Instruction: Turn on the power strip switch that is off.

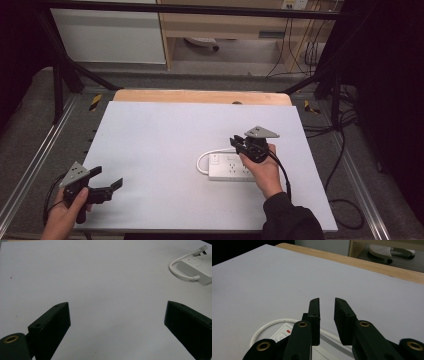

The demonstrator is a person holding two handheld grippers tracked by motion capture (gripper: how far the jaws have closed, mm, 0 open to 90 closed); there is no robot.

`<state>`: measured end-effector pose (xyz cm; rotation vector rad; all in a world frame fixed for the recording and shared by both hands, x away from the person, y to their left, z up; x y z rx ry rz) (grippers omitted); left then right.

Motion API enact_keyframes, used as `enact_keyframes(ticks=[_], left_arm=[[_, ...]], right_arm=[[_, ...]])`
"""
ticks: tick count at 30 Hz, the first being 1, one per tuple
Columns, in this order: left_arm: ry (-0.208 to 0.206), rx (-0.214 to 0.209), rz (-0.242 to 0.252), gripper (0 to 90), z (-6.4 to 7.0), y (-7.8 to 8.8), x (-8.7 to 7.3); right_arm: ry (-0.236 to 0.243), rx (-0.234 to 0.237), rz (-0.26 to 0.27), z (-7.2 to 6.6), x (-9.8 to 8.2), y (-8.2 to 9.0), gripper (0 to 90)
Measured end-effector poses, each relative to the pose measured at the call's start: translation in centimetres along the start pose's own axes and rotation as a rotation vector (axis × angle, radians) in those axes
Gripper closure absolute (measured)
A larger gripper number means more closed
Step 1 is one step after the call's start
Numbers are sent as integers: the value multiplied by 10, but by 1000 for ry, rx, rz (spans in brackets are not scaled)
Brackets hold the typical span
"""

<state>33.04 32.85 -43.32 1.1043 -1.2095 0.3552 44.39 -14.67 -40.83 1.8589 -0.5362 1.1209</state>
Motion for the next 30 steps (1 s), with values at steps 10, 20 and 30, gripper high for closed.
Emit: enact_keyframes(ticks=[10,20,30], left_arm=[[-1,1,0,68,0,0,0],[-3,-3,-4,68,0,0,0],[-7,-6,-7,68,1,-1,0]], right_arm=[[29,-1,-13,-3,-3,-2,796],[34,11,-24,-8,-7,-7,808],[42,8,-41,-9,-12,-9,822]])
Point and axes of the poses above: each handheld gripper's, and its own axes: y roughly backward along the jaws, x roughly out of its top, z roughly to its right, the point moved 2 cm from there along -y, roughly forward along the jaws, and after that the axes turned 10 degrees about -y, right-handed, at the moved point
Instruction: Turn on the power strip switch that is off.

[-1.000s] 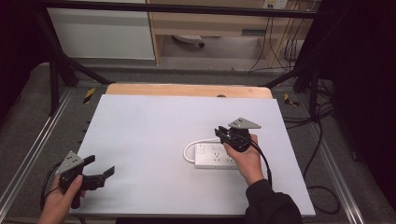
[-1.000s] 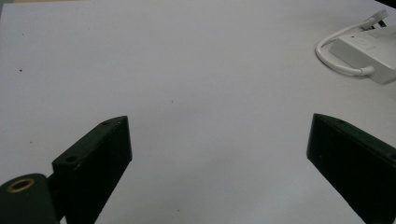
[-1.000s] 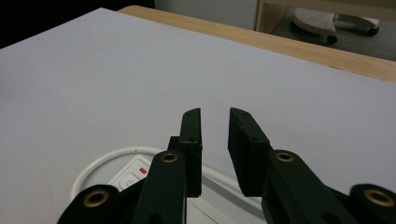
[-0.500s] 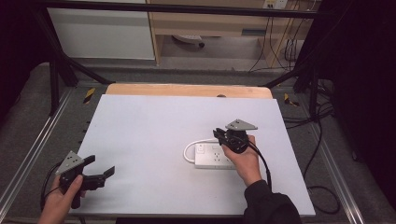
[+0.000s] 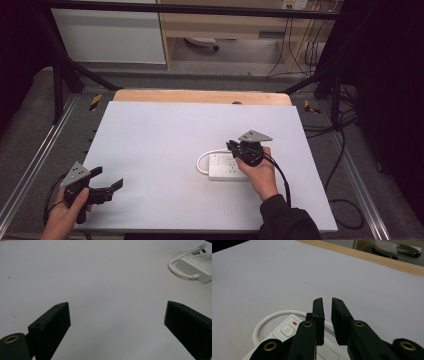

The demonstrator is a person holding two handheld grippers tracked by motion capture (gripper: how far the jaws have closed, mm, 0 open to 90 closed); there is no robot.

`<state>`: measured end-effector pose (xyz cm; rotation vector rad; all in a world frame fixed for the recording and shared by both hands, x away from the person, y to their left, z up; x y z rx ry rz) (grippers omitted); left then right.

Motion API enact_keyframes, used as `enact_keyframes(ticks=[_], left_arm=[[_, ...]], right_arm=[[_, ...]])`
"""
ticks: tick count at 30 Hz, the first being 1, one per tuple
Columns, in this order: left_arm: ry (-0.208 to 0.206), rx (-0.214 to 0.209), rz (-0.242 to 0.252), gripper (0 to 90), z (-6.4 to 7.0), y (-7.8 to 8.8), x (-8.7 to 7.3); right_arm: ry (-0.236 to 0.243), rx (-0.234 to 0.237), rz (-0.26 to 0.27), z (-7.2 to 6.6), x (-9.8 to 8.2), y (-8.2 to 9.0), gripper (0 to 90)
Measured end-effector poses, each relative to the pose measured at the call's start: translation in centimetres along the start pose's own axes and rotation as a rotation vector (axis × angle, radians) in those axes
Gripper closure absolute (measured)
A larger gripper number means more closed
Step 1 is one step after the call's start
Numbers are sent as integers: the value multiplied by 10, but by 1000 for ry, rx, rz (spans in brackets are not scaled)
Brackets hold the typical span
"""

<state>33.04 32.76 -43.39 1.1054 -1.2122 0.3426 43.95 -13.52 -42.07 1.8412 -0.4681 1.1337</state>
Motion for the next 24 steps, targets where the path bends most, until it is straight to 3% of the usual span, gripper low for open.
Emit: enact_keyframes(ticks=[13,24], left_arm=[[-3,-4,0,68,0,0,0],[-10,-3,-6,68,1,-1,0]], right_arm=[[7,-4,-10,2,-9,1,865],[-13,-18,-29,6,-18,1,894]])
Point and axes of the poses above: each handheld gripper's, and its own axes: y roughly backward along the jaws, x roughly out of its top, z roughly to its right, the point moved 2 cm from there along -y, roughly forward along the jaws, and after that the axes turned 10 degrees about -y, right-handed, at the moved point
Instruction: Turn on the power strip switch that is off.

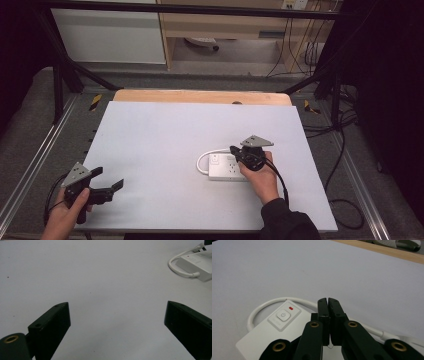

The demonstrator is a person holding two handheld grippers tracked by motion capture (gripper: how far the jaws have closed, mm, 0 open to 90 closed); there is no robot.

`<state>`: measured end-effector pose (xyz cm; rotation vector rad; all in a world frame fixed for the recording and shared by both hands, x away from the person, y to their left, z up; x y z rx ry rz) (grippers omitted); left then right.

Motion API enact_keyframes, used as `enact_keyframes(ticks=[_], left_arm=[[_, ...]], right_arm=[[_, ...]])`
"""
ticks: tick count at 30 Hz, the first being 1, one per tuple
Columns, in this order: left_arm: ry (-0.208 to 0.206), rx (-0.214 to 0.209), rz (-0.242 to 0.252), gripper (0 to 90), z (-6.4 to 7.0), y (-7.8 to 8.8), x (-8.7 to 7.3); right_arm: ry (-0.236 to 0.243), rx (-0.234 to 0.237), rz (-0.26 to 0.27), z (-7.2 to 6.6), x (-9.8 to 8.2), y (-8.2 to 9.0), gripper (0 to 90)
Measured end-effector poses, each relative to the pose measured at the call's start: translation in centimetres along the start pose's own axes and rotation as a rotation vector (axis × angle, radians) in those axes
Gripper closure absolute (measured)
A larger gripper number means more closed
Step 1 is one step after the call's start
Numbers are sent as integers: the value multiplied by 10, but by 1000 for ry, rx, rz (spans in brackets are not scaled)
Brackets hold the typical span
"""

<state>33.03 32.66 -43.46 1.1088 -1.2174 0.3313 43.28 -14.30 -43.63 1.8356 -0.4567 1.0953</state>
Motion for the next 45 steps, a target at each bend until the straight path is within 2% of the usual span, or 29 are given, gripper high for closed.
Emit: enact_keyframes(ticks=[19,31,45], left_arm=[[-5,-2,-3,68,0,0,0],[-8,-5,-5,68,1,-1,0],[-11,-6,-7,68,1,-1,0]], right_arm=[[11,0,-53,-4,-10,-10,896],[1,13,-67,-6,-12,-11,900],[10,10,-62,-7,-13,-12,900]])
Point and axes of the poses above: each handheld gripper's, and its own axes: y roughly backward along the jaws, x roughly out of its top, z roughly to its right, the point moved 2 cm from there along -y, roughly forward along the jaws, and after that the axes turned 10 degrees about -y, right-handed, at the moved point
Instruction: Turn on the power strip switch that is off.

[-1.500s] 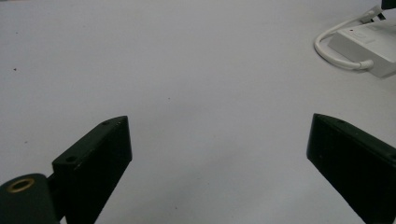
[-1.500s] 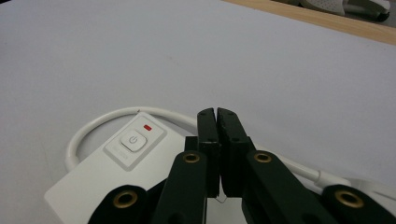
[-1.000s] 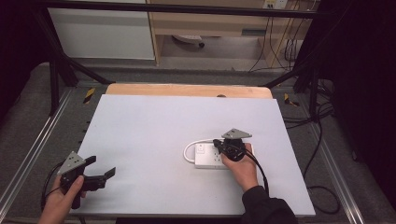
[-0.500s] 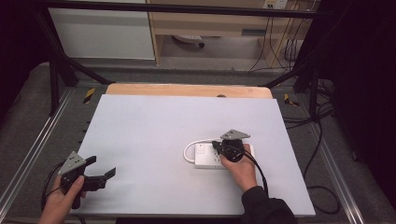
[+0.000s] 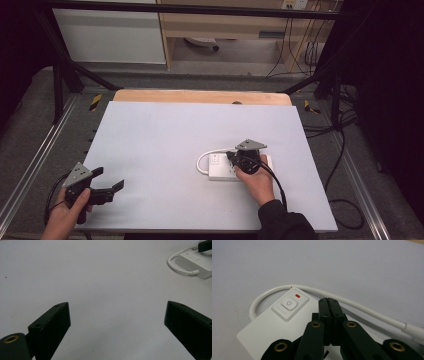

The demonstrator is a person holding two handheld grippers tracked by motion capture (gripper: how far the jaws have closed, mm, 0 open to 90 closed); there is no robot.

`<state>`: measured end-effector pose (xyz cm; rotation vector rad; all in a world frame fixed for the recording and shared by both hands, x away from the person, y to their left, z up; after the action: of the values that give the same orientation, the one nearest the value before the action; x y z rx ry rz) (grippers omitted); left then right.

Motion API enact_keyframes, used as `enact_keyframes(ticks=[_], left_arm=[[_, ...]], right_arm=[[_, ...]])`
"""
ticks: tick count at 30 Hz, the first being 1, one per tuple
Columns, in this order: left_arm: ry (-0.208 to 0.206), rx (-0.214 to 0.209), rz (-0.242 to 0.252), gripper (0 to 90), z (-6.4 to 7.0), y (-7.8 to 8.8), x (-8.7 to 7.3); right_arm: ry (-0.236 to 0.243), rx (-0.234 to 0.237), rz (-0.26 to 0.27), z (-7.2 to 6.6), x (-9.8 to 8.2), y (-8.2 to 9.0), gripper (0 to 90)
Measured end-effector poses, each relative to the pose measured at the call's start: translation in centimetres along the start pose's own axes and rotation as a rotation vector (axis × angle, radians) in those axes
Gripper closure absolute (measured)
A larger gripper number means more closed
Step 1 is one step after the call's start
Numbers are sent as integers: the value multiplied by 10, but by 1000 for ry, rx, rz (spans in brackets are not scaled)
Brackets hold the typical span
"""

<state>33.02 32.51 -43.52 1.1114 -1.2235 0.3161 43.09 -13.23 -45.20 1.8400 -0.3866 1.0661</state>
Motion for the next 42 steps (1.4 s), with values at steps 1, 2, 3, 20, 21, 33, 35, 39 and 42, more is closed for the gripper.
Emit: enact_keyframes(ticks=[1,2,3,20,21,33,35,39,42], left_arm=[[0,0,0,68,0,0,0],[-1,0,0,68,0,0,0],[-1,0,0,68,0,0,0],[-6,-4,-6,68,1,0,0],[-6,-4,-6,68,1,0,0],[-7,-3,-10,68,1,-1,0],[-7,-3,-10,68,1,-1,0],[-8,-3,-11,68,1,-1,0],[-8,-3,-12,68,1,-1,-1]], right_arm=[[1,0,2,0,0,0,900],[1,0,2,0,0,0,900],[0,0,2,0,0,0,900],[-25,6,19,1,-3,0,900],[-23,5,21,1,-3,0,900],[-33,9,30,1,-5,-1,900],[-28,13,28,0,-6,-2,900],[-23,10,23,-1,-6,-2,900],[-23,13,24,-1,-6,-2,900]])
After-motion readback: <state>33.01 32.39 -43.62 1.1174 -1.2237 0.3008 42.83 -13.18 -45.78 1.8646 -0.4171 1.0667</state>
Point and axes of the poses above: each handheld gripper's, and its own axes: y roughly backward along the jaws, x roughly out of its top, z roughly to its right, the point moved 2 cm from there along -y, roughly forward along the jaws, and after that the axes turned 10 degrees about -y, right-handed, at the moved point
